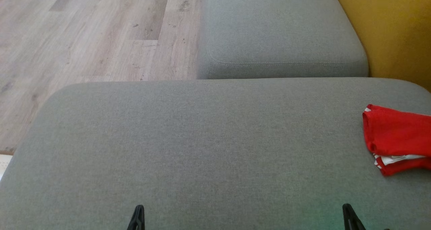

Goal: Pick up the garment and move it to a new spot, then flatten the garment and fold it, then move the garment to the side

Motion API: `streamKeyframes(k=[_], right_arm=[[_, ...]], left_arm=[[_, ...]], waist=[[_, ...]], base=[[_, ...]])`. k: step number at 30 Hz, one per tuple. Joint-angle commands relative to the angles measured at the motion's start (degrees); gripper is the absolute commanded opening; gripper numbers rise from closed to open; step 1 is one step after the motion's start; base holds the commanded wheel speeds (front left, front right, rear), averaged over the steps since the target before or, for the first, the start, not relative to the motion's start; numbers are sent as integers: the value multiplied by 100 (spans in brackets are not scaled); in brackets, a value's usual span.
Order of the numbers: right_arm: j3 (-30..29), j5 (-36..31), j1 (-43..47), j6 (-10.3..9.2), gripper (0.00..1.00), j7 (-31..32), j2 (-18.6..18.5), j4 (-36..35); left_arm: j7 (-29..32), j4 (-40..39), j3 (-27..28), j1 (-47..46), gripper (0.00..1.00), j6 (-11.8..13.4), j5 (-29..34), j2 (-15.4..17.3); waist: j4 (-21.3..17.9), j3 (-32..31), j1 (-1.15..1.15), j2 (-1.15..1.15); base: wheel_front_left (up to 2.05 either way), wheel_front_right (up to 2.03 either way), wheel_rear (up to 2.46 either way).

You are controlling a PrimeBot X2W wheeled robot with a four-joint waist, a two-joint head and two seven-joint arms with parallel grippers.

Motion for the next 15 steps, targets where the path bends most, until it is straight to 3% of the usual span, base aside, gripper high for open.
streamKeyframes(k=[1,15], right_arm=[[-22,236,-217,0,0,31,-23,-169],[-65,1130,-478,-1,0,215,-60,-133]], left_arm=[[29,-152,66,-230,0,-41,-233,18],[197,-57,206,-469,0,-149,-1163,62]], waist=[[-9,19,0,0],[-63,118,0,0]], base=[[0,0,0],[0,0,0]])
